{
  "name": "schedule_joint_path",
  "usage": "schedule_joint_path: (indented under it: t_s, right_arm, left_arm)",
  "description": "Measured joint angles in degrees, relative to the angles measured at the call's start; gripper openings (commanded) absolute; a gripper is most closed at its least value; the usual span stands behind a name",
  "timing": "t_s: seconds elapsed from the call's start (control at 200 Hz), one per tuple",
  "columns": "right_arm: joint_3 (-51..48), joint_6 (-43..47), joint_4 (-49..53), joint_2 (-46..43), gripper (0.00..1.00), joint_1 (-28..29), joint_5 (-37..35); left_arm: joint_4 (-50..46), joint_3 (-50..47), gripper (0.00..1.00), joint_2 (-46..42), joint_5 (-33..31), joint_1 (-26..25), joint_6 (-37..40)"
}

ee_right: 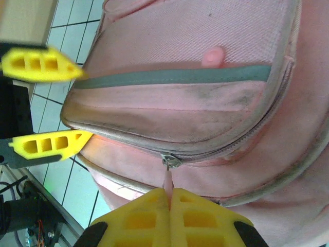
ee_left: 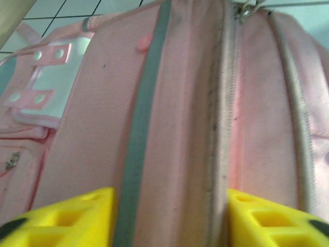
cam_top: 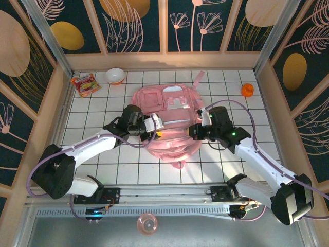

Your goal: Pack books, pencil case, and school supplies into a backpack

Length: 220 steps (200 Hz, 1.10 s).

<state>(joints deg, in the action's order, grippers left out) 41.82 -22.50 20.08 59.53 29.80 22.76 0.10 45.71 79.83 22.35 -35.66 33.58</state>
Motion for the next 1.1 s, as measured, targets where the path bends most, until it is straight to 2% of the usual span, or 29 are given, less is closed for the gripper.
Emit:
schedule_joint_path:
  t_s: [0.09, 0.165, 0.3, 0.455, 0.53, 0.616, 0.721, 0.796, 1.101]
  right_arm:
    - [0.0, -0.6, -0.3, 0.0, 0.00, 0.6, -1.0]
    - [-0.2, -0.9, -0.4, 0.0, 0.00, 0.7, -1.6]
    - [-0.5, -1.0, -0.4, 0.0, 0.00, 0.7, -1.8]
    - [-0.5, -1.0, -0.4, 0.5, 0.00, 0.7, -1.9]
    - [-0.5, -1.0, -0.3, 0.9, 0.00, 0.7, -1.9]
    - [-1.2, -0.9, -0.5, 1.2, 0.00, 0.7, -1.9]
    - [-2.1, -1.0, -1.0, 2.1, 0.00, 0.7, -1.9]
    - [-2.5, -1.0, -1.9, 2.7, 0.02, 1.3, -2.2]
    - [-2.6, -0.6, -3.6, 4.4, 0.13, 3.9, -3.8]
  left_arm:
    - [-2.1, 3.2, 0.70, 0.9, 0.7, -0.2, -1.2]
    - [-2.1, 5.5, 0.71, 1.6, 0.8, -2.4, -1.8]
    - [-0.5, 8.2, 0.65, 4.8, 0.8, -7.5, -3.6]
    - [0.5, 10.1, 0.60, 11.0, -1.0, -8.5, -5.3]
    - [0.5, 10.9, 0.49, 13.3, -2.1, -8.5, -5.7]
    - [0.3, 11.0, 0.26, 13.8, -2.0, -8.5, -5.7]
    - [0.0, 10.9, 0.16, 13.7, -0.8, -9.0, -5.0]
    - [-0.1, 10.6, 0.13, 13.3, 0.0, -9.0, -5.0]
    - [1.1, 9.0, 0.13, 12.1, 1.6, -8.6, -6.2]
